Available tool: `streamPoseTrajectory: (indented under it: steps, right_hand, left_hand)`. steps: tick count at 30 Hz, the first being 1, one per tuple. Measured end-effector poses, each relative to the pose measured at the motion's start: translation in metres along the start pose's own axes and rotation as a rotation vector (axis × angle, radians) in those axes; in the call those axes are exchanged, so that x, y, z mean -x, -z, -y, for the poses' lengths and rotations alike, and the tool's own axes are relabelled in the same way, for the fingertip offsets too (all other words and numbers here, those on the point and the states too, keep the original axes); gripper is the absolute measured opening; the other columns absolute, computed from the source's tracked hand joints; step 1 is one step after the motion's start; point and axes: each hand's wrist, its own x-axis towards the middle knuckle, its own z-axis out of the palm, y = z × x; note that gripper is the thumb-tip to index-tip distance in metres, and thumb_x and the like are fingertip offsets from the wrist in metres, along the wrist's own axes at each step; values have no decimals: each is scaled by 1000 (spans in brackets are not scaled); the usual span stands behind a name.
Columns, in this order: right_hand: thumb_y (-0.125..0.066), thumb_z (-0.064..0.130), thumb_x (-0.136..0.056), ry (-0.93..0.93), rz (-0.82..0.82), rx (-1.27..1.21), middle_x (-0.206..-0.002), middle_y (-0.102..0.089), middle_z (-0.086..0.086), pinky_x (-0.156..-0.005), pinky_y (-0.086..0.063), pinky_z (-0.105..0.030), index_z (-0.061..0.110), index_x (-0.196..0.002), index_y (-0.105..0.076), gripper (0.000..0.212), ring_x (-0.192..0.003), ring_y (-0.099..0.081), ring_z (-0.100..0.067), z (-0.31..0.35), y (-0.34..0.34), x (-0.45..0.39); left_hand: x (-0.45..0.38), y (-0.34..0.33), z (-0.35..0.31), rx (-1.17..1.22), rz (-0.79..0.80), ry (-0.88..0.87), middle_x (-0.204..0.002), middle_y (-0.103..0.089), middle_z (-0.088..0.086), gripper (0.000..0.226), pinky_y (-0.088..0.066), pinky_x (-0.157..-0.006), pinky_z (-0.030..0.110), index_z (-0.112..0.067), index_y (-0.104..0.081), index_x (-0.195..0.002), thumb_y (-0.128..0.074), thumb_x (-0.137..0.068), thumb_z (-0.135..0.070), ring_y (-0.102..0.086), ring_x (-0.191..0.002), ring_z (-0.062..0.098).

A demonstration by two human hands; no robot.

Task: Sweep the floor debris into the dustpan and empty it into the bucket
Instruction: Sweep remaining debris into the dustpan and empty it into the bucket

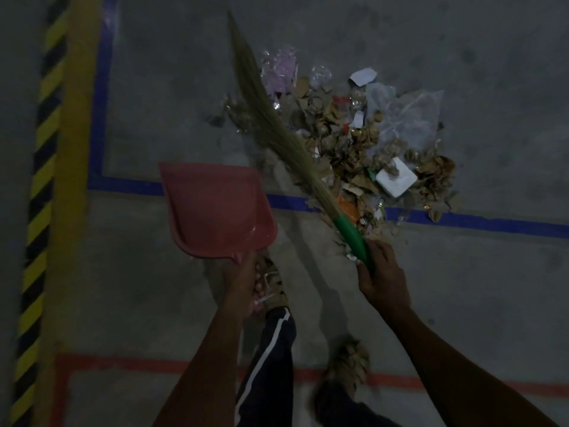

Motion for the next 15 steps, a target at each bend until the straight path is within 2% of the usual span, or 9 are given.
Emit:
streamPoseTrajectory:
  steps: [4,7,9,12,15]
  right_hand:
    - [-68,17,-88,-152,-66,49,-130,-48,-16,-53,-43,-33,8,-139,-47,56,-66,-54,-32,21,-4,-32]
    - [-65,20,-89,-248,-111,67,-128,-44,-13,-57,-41,-34,15,-138,-43,54,-77,-57,-33,30,-6,-71]
    - [-62,20,-90,-304,-135,91,-131,-42,-14,-60,-41,-35,14,-139,-42,53,-88,-58,-36,32,-9,-94]
    - [-59,17,-90,-340,-161,103,-138,-39,-13,-67,-49,-43,11,-143,-39,58,-105,-56,-36,36,-15,-129]
    - [-60,13,-87,-416,-157,151,-135,-40,-12,-65,-45,-41,10,-140,-40,56,-103,-58,-37,34,-20,-165]
  left_hand:
    - [-17,6,-32,-45,43,-17,-44,-39,2,36,-27,-37,13,-12,-44,-64,-58,-95,-22,-30,-28,12]
    - [-33,9,-55,-143,118,42,-41,-36,-2,35,-23,-36,11,-12,-46,-65,-54,-97,-23,-29,-27,10]
    - [-41,9,-62,-205,175,126,-40,-34,-2,39,-21,-35,10,-13,-45,-60,-52,-97,-22,-27,-28,9]
    - [-50,6,-65,-275,245,201,-42,-32,0,36,-20,-35,11,-14,-41,-58,-52,-92,-14,-24,-28,10]
    - [-66,0,-59,-365,294,272,-43,-33,-1,35,-20,-34,10,-14,-41,-59,-52,-92,-10,-24,-28,9]
